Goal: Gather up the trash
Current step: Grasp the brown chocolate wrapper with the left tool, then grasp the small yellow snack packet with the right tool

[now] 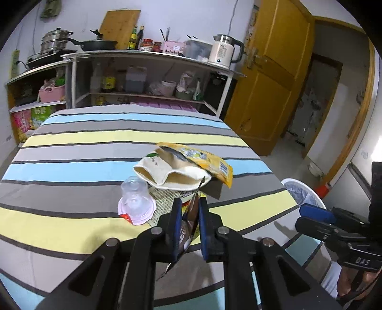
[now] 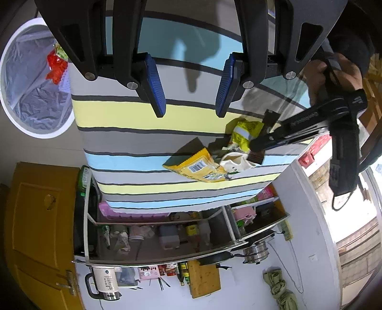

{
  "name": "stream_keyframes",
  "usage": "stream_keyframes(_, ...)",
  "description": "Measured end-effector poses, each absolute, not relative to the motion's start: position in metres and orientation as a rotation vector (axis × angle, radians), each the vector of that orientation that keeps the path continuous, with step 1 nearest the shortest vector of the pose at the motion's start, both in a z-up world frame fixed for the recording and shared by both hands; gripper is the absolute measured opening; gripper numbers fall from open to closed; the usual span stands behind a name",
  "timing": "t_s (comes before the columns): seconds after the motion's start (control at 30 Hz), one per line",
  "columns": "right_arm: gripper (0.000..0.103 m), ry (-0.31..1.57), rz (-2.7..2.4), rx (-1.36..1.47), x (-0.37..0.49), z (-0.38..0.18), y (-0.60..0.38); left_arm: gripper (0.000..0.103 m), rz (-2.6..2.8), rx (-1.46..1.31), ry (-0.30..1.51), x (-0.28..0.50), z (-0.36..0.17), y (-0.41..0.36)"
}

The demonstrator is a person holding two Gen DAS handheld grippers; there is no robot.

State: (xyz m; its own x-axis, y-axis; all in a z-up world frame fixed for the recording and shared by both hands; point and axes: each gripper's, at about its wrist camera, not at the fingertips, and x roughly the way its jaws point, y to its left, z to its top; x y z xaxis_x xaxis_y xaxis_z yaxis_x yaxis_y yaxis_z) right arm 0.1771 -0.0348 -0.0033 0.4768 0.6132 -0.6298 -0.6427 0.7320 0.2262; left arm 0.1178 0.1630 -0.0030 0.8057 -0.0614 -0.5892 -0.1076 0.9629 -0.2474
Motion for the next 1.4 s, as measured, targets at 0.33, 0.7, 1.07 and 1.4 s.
stream_keyframes(0.33, 0.044, 0.763, 0.822, -0.044, 0.178, -0.004, -0.011, 0.009, 0.071, -0.308, 0.601, 0.092, 0.003, 0.183)
stream_keyframes(0.7, 0.058, 0.866, 0.902, 0.054, 0.199, -0.015, 0.03, 0.023, 0.071, -0.302, 0.636, 0.088, -0.011, 0.189)
stream_keyframes(1.07, 0.058, 0.992, 0.884, 0.035, 0.215, -0.039, 0.066, 0.027, 0.116, -0.348, 0.635, 0.074, -0.02, 0.213)
stream_keyframes(1.4, 0.038, 0.961, 0.836, 0.001, 0.216, -0.037, 0.05, 0.048, 0.072, -0.361, 0.649, 0.087, -0.024, 0.205)
